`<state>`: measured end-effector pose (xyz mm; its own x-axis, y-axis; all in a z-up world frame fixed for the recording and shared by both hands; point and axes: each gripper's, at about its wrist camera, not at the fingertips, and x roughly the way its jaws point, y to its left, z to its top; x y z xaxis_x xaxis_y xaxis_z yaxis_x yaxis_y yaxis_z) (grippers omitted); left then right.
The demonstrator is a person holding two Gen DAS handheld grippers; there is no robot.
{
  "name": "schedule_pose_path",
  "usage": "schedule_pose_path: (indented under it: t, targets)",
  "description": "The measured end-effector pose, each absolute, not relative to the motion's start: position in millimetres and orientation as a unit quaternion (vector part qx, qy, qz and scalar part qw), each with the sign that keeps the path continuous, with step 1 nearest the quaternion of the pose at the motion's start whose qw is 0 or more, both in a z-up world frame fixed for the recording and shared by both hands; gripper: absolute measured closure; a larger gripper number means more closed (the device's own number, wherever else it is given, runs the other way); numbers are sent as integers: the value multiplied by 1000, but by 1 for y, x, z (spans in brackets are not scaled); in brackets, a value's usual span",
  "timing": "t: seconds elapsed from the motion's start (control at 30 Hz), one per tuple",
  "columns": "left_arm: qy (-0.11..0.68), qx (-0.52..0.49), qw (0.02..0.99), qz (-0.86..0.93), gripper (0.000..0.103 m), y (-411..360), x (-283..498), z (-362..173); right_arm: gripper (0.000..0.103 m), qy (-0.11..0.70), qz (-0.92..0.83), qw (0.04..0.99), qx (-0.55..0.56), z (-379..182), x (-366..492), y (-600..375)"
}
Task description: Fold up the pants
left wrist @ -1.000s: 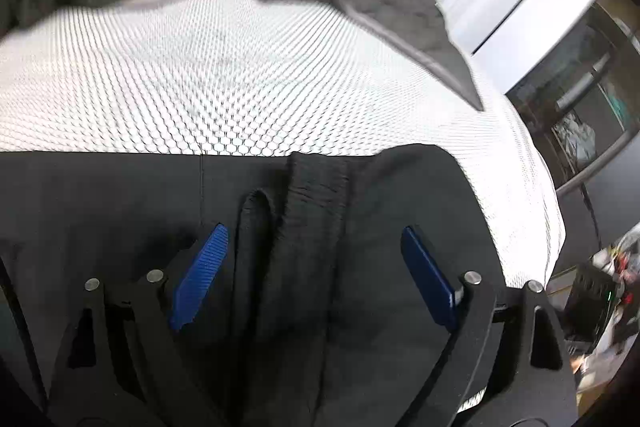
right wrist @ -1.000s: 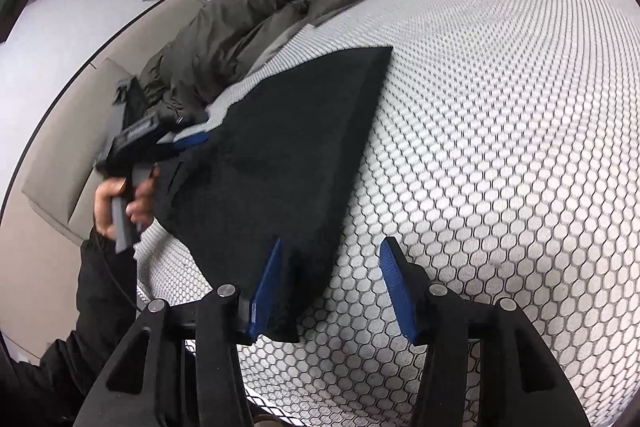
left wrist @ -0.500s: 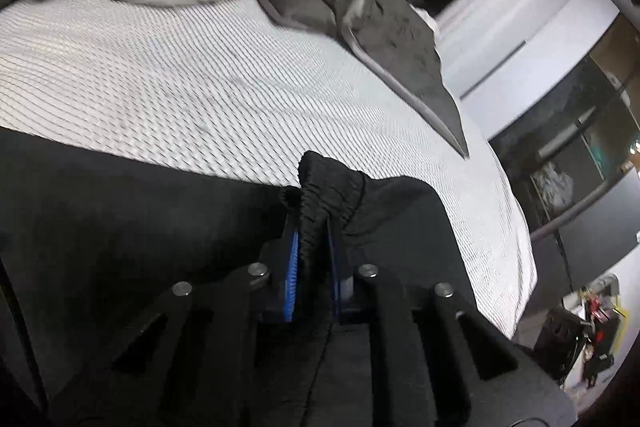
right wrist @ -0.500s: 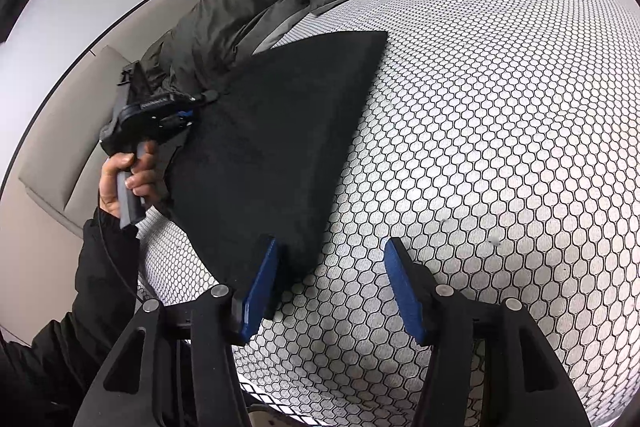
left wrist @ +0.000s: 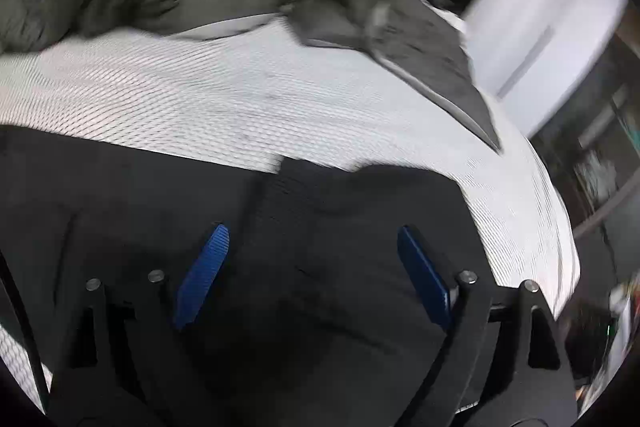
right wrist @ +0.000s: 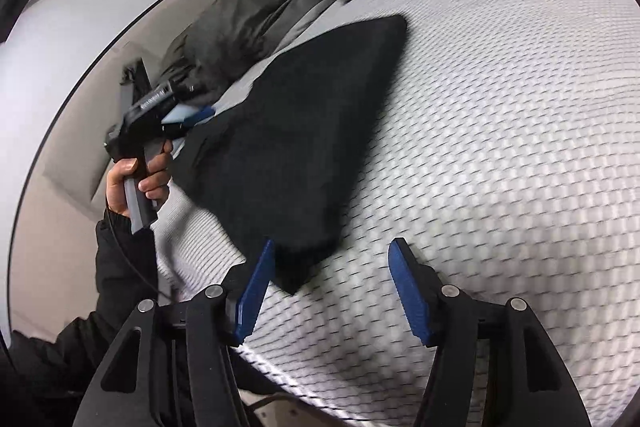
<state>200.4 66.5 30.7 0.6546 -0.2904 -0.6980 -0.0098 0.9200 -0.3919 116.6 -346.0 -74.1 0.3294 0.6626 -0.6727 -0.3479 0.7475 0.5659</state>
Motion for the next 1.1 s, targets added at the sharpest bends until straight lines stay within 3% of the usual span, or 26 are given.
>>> schedule_pose_path:
  t: [0.1,0.3,0.6,0.67,0.7,0.73,1.1]
  targets:
    - [422,-137,889,-108,15,15,182,32,45,492,329,792,150,-77,114,-327]
    - [464,-75,864,-177,15,-92,173,2,75,495,326,796,124,-76,109,-310]
    - [486,-35,852,-192,15,-137,176,-10,71,506,340,768,195,-82,109,-333]
    - [486,-31,853,-191,15,-136,174,-15,81,499,329,783,172,-82,108,-333]
    - [485,-28,853,-188,15,-138,175,-16,97,498,330,785,168,-83,108,-331]
    - [486,-27,854,-185,15,-140,175,-17,100,499,338,780,171,-85,107,-329]
    - [483,-46,859,-165,15,-120,176,-21,99,497,391,769,92,-75,61,-324]
